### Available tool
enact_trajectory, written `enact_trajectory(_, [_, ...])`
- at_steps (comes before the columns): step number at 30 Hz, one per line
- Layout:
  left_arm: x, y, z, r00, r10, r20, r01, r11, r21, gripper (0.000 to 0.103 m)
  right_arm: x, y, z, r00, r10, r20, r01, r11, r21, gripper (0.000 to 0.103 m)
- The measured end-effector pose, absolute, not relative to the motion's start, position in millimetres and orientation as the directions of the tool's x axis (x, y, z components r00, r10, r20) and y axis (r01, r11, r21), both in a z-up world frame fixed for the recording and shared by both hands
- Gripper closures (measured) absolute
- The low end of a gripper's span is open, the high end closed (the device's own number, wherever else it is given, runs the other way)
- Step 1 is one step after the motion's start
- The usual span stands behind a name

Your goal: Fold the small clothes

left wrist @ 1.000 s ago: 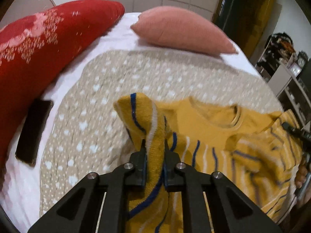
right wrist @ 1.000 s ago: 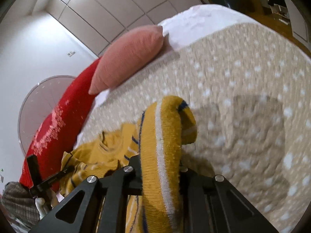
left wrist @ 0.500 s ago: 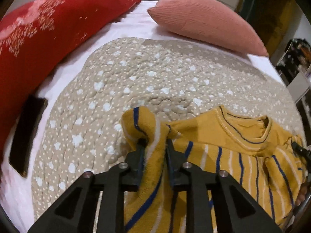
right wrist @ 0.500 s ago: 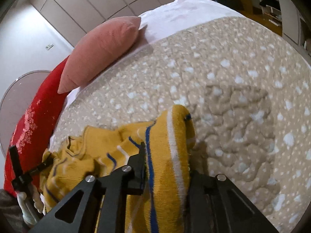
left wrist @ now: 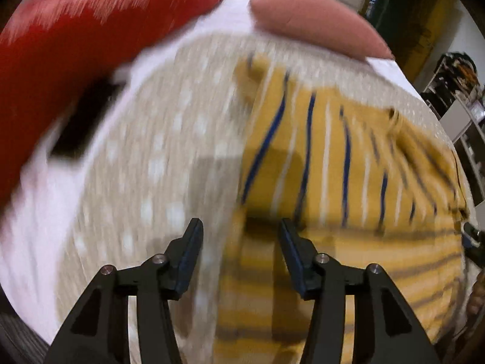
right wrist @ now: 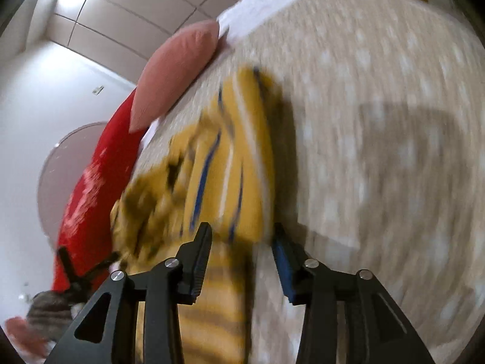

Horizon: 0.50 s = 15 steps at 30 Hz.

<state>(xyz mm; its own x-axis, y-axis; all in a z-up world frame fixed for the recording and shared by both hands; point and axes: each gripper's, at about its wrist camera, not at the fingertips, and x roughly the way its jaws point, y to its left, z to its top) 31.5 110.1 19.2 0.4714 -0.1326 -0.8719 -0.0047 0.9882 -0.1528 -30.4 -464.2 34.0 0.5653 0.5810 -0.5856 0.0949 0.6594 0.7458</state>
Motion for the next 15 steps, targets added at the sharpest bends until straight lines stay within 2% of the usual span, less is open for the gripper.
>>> enact_trajectory(8, [-83.7, 120.2, 19.4, 0.563, -0.176, -0.808, -0.016, 0.975, -0.223, 0.053, -127.8, -414.4, 14.1, 0.452, 0.761, -0.465, -0.026, 0.533, 0.846, 0.058])
enact_trajectory(12, [-118.7, 124.4, 16.5, 0.570, -0.211, -0.794, -0.037, 0.959, -0.282, 0.053, -163.9, -396.3, -6.7, 0.375, 0.830, -0.414, -0.012, 0.451, 0.893, 0.058])
enact_trajectory(15, [-138.4, 127.2, 7.5, 0.556, -0.244, -0.794, -0.051, 0.944, -0.326, 0.053, -180.1, -380.7, -31.0, 0.315, 0.853, -0.415, 0.013, 0.433, 0.901, 0.058])
